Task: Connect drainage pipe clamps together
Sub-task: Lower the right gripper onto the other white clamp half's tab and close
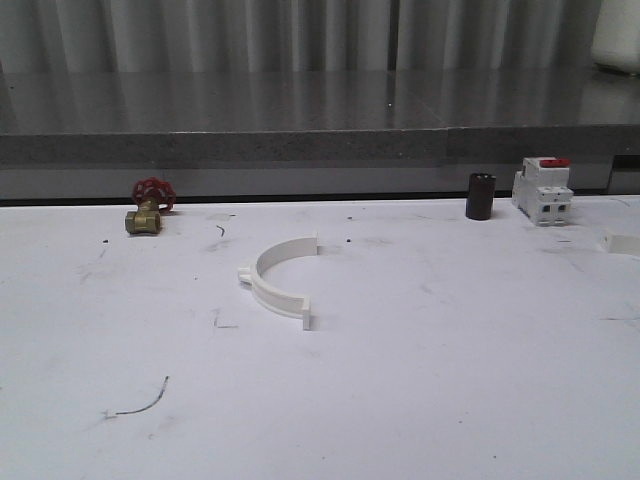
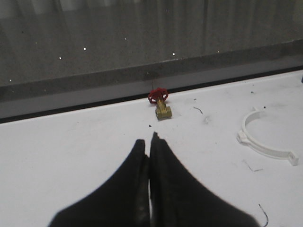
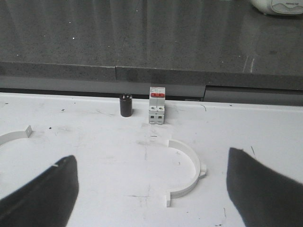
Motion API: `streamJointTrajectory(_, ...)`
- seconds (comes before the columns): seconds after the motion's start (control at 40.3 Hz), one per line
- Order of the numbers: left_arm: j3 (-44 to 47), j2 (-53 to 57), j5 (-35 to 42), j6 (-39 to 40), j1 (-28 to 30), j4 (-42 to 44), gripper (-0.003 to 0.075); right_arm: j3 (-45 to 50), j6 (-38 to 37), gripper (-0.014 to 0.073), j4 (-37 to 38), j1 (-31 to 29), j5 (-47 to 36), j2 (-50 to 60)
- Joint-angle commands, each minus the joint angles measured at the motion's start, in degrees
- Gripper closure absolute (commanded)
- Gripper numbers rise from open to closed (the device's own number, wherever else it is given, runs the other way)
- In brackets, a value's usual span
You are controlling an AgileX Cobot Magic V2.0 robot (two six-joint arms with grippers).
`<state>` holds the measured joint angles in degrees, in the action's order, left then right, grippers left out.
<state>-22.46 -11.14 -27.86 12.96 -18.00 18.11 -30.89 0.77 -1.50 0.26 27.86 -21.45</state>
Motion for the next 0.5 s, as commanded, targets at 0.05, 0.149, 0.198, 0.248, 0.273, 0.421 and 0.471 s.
streamJointTrajectory(0.05,-0.99,2.84,5.39,-0.09,0.12,0.71,0.0741,-1.92,0.32,-0.0057,0.13,-0.35,-4.39,-0.69)
streamJointTrajectory(0.149,-0.99,2.82,5.39,-0.09,0.12,0.71,0.0741,-1.92,0.32,-0.0057,0.13,-0.35,-4.39,-0.69)
streamJointTrajectory(0.198,-0.99,2.82,5.39,-0.09,0.12,0.71,0.0741,-1.92,0.32,-0.0057,0.13,-0.35,-4.39,-0.69)
streamJointTrajectory(0.248,-0.99,2.82,5.39,-0.09,0.12,0.71,0.0741,-1.92,0.32,-0.0057,0.13,-0.35,-4.39,-0.69)
streamJointTrajectory(0.273,-0.99,2.82,5.39,-0.09,0.12,0.71,0.0741,-1.92,0.32,-0.0057,0.13,-0.35,-4.39,-0.69)
streamJointTrajectory(0.421,-0.99,2.82,5.39,-0.09,0.12,0.71,0.0741,-1.92,0.32,-0.0057,0.13,-0.35,-4.39,-0.69)
streamJointTrajectory(0.471,-0.99,2.82,5.39,-0.09,0.12,0.71,0.0741,-1.92,0.32,-0.0057,0.13,-0.35,-4.39,-0.69)
